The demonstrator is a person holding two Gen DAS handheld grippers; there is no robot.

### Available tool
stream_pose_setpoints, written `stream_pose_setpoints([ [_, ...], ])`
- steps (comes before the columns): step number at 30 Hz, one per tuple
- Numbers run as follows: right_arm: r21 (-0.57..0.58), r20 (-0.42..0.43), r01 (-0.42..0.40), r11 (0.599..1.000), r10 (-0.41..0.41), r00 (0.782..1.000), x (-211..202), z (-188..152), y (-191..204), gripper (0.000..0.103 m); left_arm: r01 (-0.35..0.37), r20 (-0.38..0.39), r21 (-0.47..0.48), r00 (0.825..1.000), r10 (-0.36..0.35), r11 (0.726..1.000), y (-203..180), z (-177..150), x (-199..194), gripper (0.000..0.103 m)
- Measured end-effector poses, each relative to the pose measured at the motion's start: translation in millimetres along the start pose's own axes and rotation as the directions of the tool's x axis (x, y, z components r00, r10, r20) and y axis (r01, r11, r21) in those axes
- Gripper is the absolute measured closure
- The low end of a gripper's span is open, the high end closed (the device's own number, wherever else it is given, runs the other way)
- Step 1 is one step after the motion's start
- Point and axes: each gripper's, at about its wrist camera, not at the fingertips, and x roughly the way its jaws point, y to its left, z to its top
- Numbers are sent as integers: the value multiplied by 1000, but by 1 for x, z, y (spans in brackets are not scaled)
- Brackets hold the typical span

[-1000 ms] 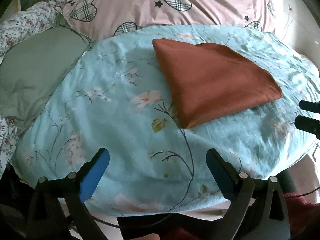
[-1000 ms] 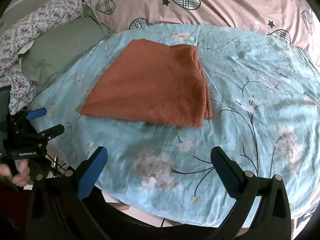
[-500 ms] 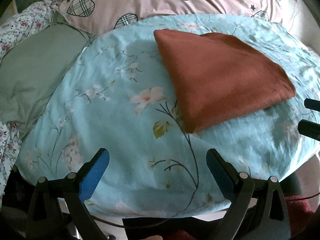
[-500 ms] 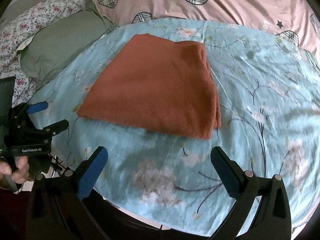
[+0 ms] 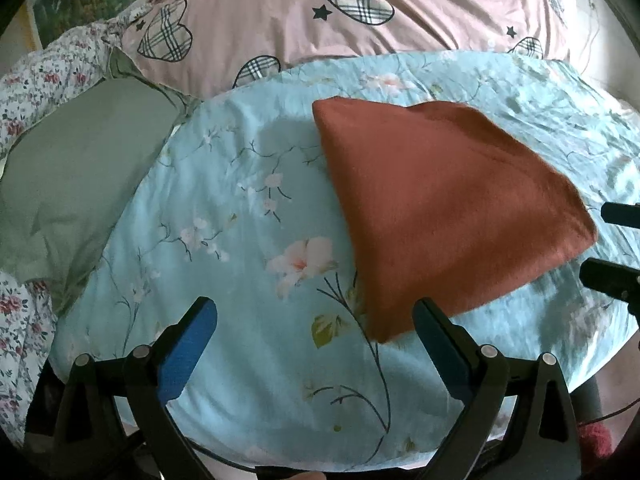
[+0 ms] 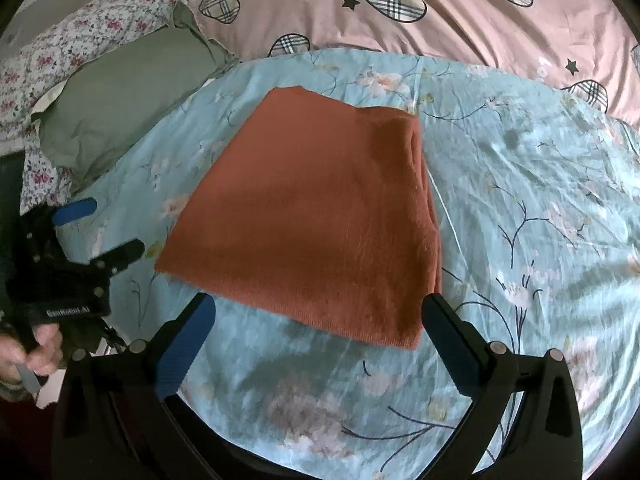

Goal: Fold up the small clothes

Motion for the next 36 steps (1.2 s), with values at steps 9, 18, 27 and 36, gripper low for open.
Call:
stream_pose_setpoints([
  [9, 0, -23, -8, 1000, 8, 1000, 6, -1, 3, 0, -1, -29, -7, 1000, 1, 1000, -2, 0, 8, 4],
  [18, -1, -10, -9, 1000, 9, 1000, 2, 2, 3, 0, -2, -19, -10, 1000, 2, 1000, -2, 1, 6, 4],
  [27, -1, 6, -13, 1000, 13, 1000, -11, 0, 11, 0, 15, 14, -17, 1000, -15, 1000, 0, 7, -9, 4],
  [36, 6, 5, -12, 1000, 11, 1000, -12, -2, 15, 0, 22, 20, -26, 1000, -21, 999, 3, 4, -17, 4],
])
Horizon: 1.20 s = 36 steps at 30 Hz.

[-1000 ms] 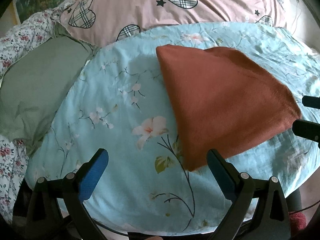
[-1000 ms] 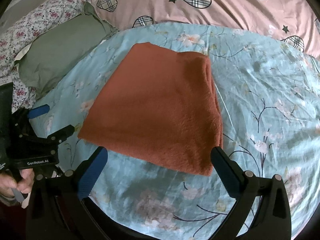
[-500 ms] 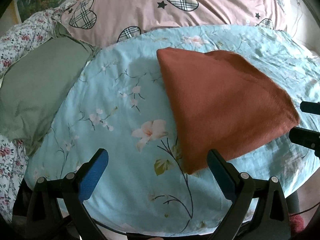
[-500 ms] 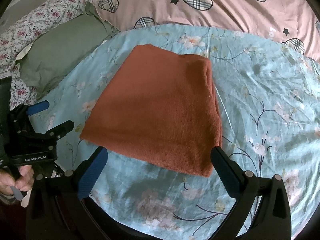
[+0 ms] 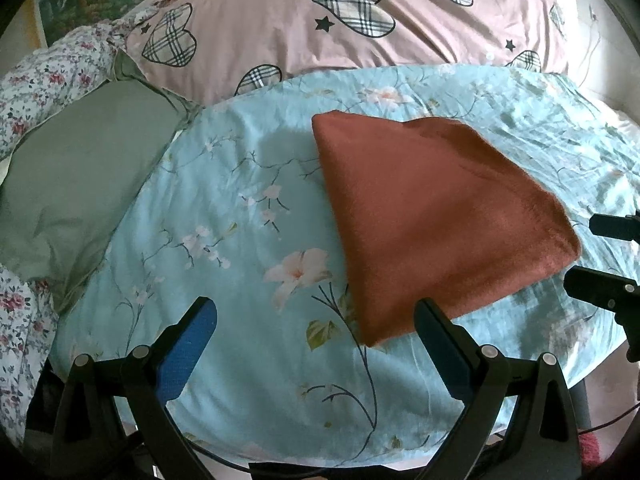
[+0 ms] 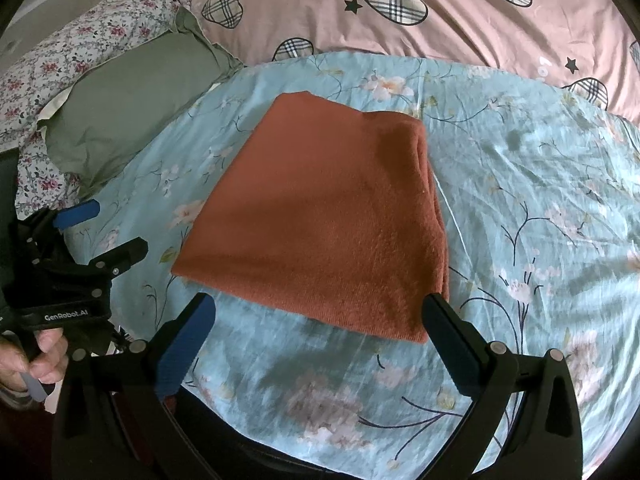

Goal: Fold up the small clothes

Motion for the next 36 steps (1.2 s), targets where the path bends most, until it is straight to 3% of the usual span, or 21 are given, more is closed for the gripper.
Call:
stream_pose_setpoints([
  [36, 0, 10, 2, 1000, -2, 1000, -5, 0, 8, 0, 3, 0, -6, 1000, -3, 1000, 2, -3, -5, 4],
])
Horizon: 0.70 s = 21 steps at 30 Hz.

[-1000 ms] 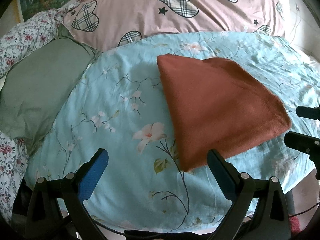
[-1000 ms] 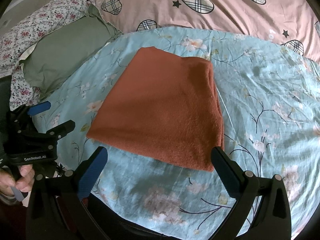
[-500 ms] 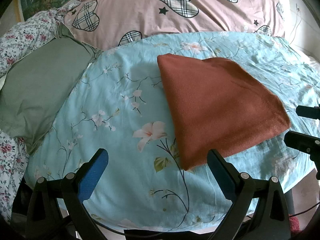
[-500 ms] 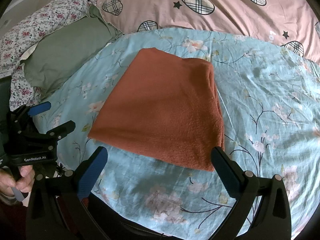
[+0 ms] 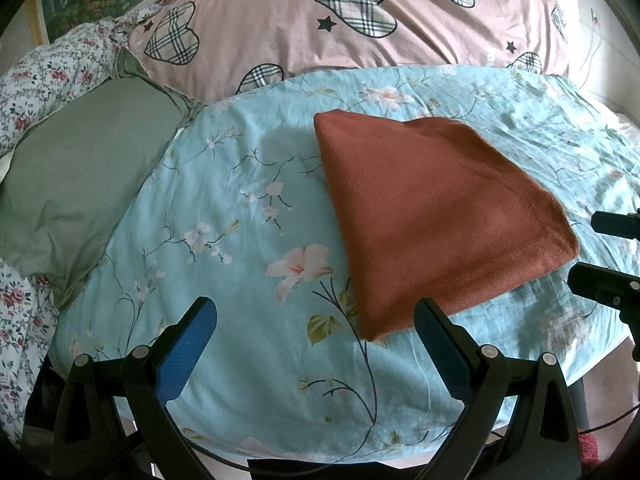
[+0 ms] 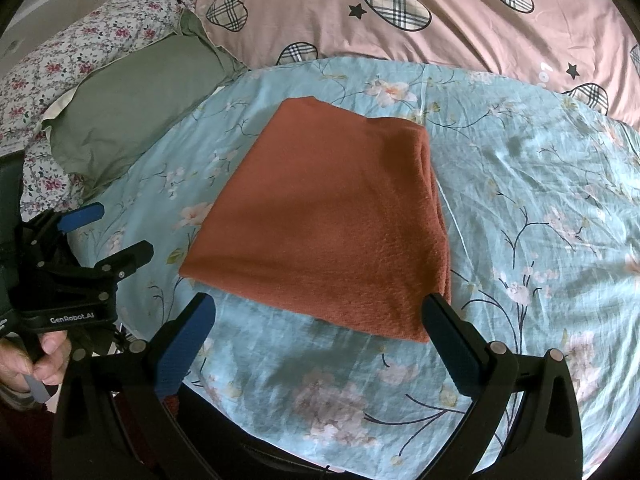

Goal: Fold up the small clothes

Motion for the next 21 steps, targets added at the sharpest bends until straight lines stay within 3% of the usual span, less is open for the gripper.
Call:
stream_pose_setpoints([
  [21, 3, 1, -2, 1000, 2, 1000, 0, 0, 0, 0, 3, 2, 0, 1000, -3, 1000, 0, 1, -1, 4],
])
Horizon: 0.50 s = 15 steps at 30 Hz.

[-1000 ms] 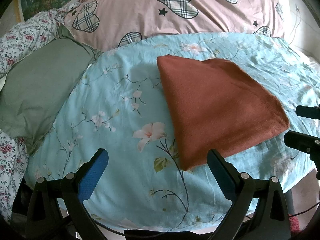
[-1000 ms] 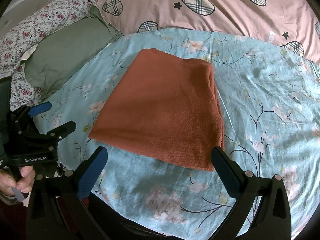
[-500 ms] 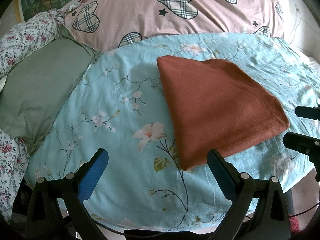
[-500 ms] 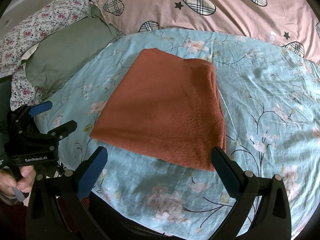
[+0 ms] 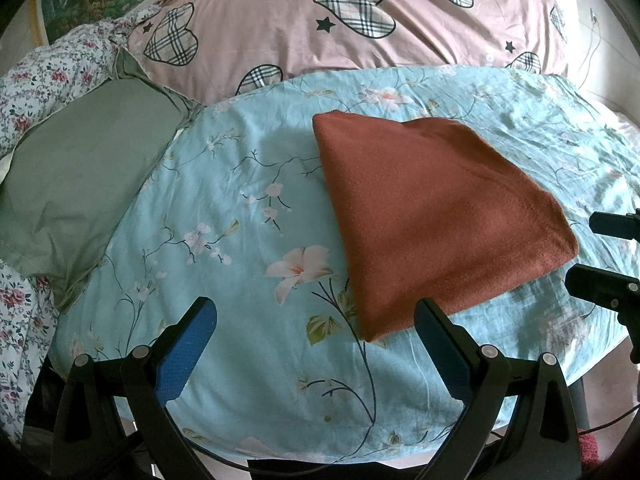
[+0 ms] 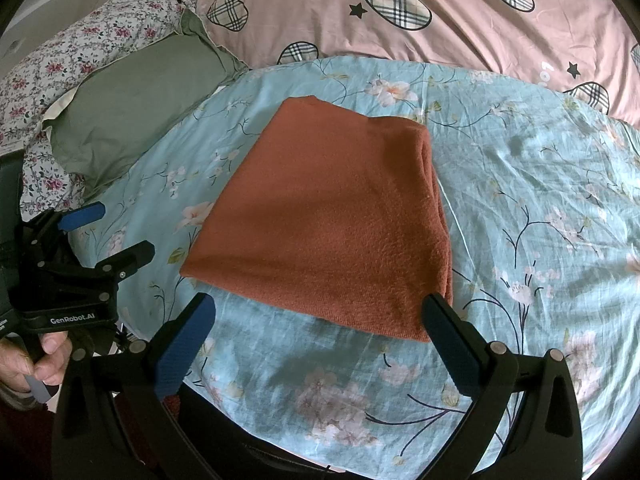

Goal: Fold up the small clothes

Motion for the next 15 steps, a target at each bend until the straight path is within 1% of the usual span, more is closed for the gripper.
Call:
stream_pose_setpoints([
  [15, -3, 1, 0, 1000, 0, 1000, -1, 0, 3, 0, -2, -1, 0, 1000, 2, 1000, -2, 0, -1, 4],
])
